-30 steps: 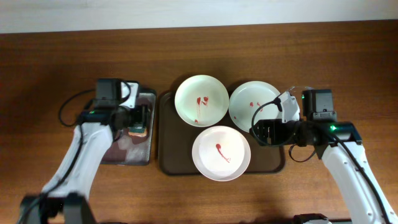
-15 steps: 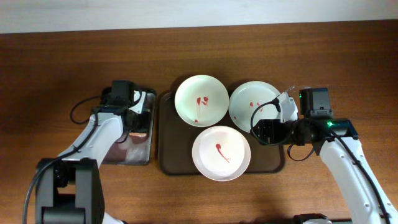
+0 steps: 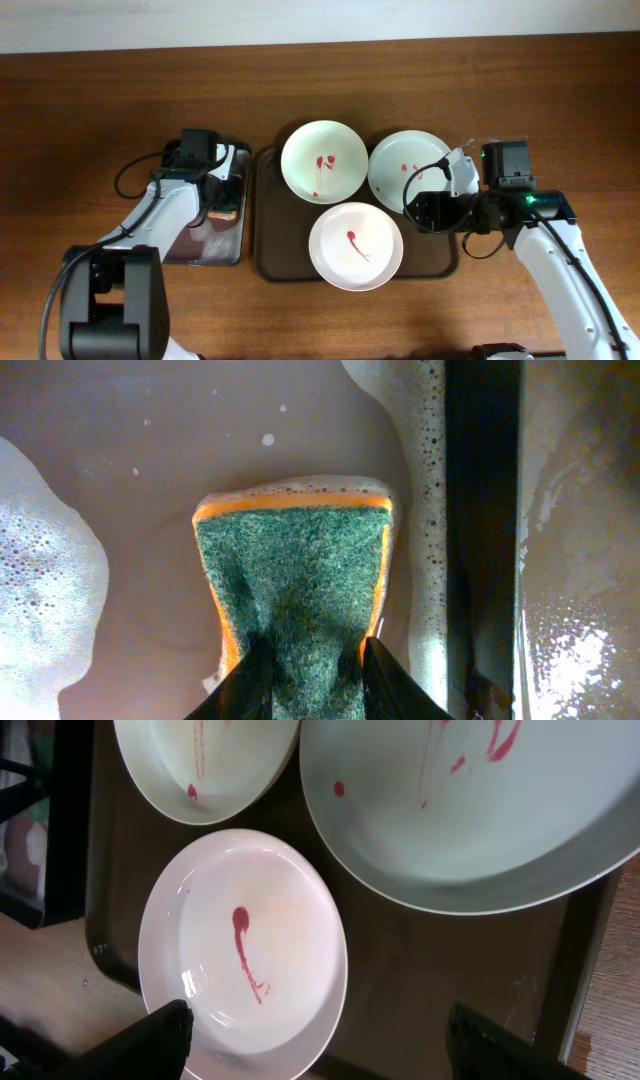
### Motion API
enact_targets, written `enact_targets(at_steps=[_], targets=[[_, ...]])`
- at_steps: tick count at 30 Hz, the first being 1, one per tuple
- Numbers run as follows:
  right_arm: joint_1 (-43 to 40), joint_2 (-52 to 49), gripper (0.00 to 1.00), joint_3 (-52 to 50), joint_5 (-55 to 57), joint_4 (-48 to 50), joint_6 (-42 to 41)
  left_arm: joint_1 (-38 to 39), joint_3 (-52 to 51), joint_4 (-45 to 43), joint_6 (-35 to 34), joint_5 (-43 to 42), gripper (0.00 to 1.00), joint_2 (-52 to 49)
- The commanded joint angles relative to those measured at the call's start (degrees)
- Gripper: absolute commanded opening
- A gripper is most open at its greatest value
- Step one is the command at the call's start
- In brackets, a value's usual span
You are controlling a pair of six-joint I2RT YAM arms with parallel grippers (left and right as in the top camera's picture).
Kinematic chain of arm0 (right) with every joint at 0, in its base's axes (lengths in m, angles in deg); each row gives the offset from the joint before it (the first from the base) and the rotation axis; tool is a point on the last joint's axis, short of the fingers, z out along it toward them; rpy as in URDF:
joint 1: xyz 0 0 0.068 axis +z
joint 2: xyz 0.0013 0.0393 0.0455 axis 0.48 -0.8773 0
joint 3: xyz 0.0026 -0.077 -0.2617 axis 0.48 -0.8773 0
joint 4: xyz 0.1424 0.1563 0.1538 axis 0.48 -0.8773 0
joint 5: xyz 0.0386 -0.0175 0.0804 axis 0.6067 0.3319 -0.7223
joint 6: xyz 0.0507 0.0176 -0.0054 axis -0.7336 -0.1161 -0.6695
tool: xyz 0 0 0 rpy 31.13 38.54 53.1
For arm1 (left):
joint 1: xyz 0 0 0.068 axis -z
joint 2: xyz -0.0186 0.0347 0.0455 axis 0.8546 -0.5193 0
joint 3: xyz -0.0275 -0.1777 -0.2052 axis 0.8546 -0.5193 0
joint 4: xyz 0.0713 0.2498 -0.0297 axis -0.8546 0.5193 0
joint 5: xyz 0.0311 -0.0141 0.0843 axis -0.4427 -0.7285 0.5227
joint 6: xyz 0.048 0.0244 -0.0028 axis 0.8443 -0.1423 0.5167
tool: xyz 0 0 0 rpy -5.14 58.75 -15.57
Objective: Clean dirty plates on tray and stack at the side
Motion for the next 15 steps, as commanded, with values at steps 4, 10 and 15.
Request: enact_targets(at_steps=[4,10,15], targets=[[-0.20,-0.33,0.82,1.11,2.14,-1.51,0.35,0.11,-0.09,0.13,0.24,0.13,0.00,-3.08],[2.14,-0.57,0.65,1.05,4.46,-5.49,0.33,0.07,0.48,7.63,-6.32,-0.11,0.00,6.21],[7.13,-7.78,0.59,1.05,7.93,-5.55,0.07,0.07,0.07,12.68,-6.71,-1.03,0.00,7.69]])
